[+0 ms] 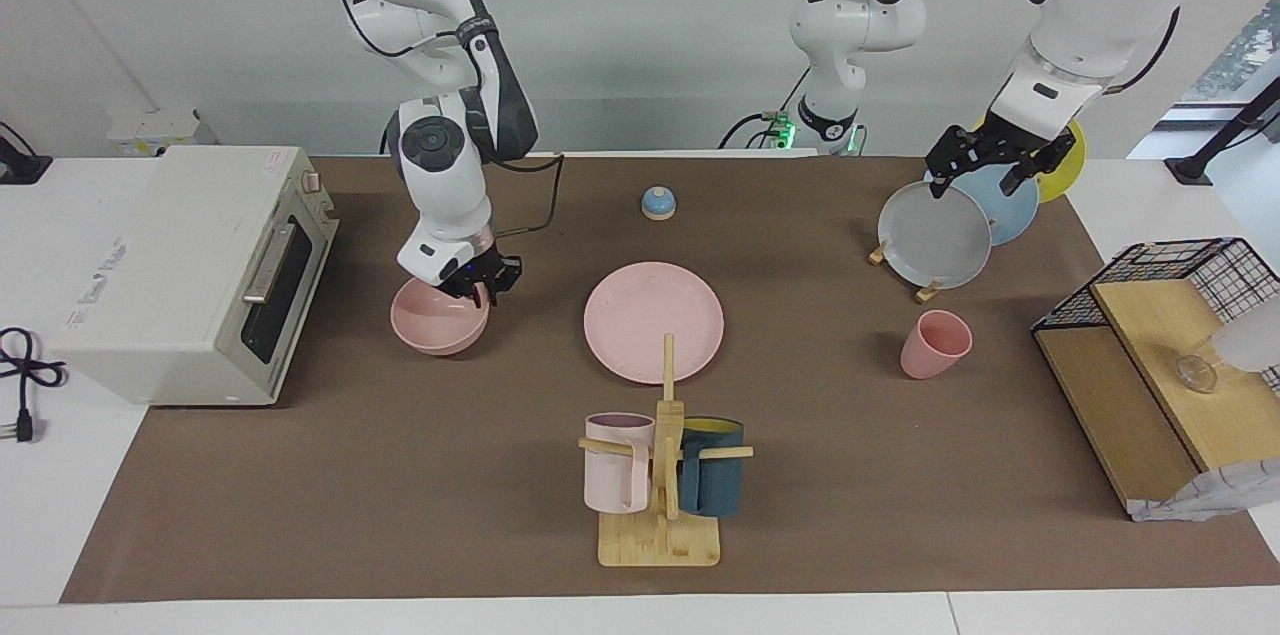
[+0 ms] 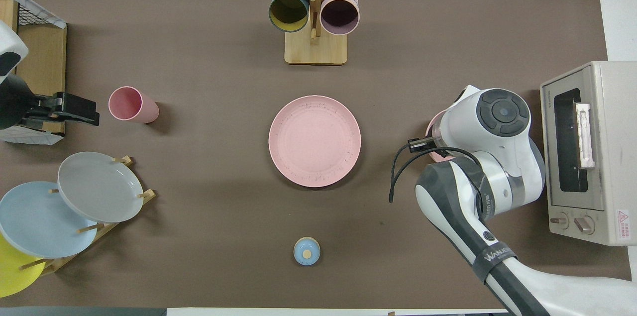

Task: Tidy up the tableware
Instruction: 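Lift the pink bowl with the right gripper, then carry the bowl over the plate while the left gripper grasps the cup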

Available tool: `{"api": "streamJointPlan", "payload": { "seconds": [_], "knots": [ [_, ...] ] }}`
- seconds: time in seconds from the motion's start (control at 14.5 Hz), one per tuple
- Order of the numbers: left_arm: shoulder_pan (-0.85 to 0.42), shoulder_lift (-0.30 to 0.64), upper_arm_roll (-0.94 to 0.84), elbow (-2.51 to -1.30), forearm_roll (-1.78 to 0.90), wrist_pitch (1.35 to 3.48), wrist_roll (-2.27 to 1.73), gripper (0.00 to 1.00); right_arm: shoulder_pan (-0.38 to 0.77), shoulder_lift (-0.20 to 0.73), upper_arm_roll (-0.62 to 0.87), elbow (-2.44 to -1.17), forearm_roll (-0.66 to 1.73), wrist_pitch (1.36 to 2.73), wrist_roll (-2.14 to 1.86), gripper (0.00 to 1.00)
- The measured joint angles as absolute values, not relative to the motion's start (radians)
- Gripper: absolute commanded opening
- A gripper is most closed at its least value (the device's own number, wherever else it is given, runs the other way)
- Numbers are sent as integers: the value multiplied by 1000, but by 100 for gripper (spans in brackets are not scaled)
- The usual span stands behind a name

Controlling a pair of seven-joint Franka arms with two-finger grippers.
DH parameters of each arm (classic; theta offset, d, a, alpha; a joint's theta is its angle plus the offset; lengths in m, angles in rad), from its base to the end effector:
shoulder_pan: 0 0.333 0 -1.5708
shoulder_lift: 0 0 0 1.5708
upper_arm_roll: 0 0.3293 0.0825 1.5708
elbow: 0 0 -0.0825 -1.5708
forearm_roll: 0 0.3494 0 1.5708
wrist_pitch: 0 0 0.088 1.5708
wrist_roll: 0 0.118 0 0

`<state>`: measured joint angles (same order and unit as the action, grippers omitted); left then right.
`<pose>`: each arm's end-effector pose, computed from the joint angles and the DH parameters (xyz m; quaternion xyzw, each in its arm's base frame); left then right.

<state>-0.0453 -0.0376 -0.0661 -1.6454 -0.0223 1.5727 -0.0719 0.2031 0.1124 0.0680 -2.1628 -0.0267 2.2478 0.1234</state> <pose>0.5026 -0.0595 0.6137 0.9996 -0.0195 -0.0184 0.0083 0.5046 0.1387 0.3673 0.9965 0.0821 -0.0120 0.0090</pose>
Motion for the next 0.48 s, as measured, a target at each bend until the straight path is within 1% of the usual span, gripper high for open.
{"api": "streamJointPlan", "payload": {
  "seconds": [0.14,0.21,0.28,0.48],
  "knots": [
    [-45,-38,-66,-1645,-22,1573,-72,100,203,112,68,-2174,-27,2260,122,23],
    [-45,-38,-66,-1645,-22,1574,-72,100,203,112,68,-2177,-27,2260,122,9],
    [-45,-38,-66,-1645,-22,1576,-72,100,203,112,68,-2178,-27,2260,121,0],
    [-45,-38,-68,-1645,-22,1579,-72,100,205,102,69,-2175,-46,2261,120,0]
  ]
}}
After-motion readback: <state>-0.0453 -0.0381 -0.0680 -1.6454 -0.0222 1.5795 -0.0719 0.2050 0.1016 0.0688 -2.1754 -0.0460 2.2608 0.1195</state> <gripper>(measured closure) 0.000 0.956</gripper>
